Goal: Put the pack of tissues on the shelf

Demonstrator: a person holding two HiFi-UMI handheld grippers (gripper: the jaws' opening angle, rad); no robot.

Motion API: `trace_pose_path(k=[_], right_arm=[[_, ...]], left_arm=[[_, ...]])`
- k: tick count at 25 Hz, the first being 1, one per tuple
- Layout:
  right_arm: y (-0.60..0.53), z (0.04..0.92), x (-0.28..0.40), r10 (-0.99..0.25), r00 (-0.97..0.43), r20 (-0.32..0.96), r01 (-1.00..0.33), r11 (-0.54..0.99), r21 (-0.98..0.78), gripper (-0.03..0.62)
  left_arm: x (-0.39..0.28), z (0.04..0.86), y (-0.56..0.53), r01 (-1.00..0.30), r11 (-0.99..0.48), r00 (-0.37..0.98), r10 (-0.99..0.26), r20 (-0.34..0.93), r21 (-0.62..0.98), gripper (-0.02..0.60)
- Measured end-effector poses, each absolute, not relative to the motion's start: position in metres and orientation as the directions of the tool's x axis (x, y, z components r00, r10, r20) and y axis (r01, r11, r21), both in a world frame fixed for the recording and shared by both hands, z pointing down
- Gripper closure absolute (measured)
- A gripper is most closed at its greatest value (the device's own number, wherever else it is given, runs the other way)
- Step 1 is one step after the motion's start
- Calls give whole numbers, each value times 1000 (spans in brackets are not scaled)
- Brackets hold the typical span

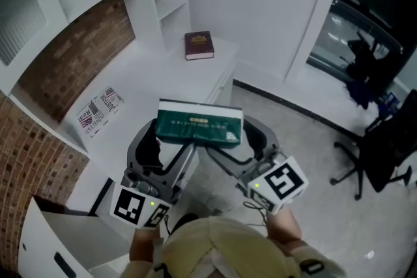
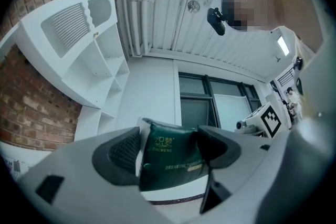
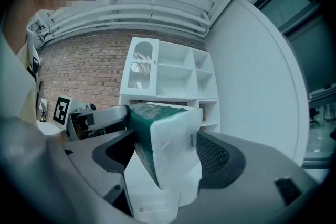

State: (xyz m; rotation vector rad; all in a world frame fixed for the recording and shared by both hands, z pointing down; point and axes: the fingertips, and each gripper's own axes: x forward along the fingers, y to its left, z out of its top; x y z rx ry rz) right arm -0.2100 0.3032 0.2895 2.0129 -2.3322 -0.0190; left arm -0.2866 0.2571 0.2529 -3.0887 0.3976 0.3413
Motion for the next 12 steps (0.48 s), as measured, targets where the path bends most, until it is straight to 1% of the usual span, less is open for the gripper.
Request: trace_pose_path(k=[6,12], right_arm=[[302,295,-203,-988,-155,13,-988,155,4,224],[298,304,-184,-990,-132,45,-991,131,-17,224]], left_arm=[[-277,259,258,-263,-965,948,-261,-181,19,235],[-253,270,250,-232,-972,958,-233,-166,25,235]])
